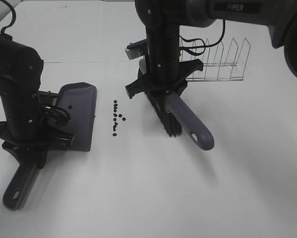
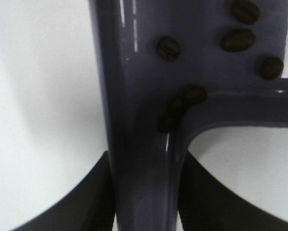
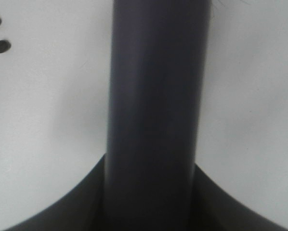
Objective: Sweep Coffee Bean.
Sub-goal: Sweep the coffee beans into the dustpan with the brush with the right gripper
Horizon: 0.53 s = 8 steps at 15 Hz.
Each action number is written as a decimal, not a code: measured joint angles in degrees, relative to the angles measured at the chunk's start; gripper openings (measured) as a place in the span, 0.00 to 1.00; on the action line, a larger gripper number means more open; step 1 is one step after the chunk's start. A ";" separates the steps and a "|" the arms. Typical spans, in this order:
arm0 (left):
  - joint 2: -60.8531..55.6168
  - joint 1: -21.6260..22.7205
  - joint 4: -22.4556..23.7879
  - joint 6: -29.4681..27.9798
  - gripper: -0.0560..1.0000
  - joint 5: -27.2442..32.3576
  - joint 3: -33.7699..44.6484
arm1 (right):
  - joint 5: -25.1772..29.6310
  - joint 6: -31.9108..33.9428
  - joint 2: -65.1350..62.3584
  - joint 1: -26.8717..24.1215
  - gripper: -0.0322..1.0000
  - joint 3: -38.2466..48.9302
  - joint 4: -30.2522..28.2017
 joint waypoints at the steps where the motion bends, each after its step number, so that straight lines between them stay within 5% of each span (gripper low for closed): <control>1: 0.11 -0.34 0.46 0.11 0.38 0.11 -0.11 | 0.06 0.17 0.86 0.00 0.32 -0.06 0.00; 8: 0.46 -3.21 0.52 0.57 0.39 1.89 -0.34 | -0.34 0.34 5.16 3.38 0.32 -5.50 0.17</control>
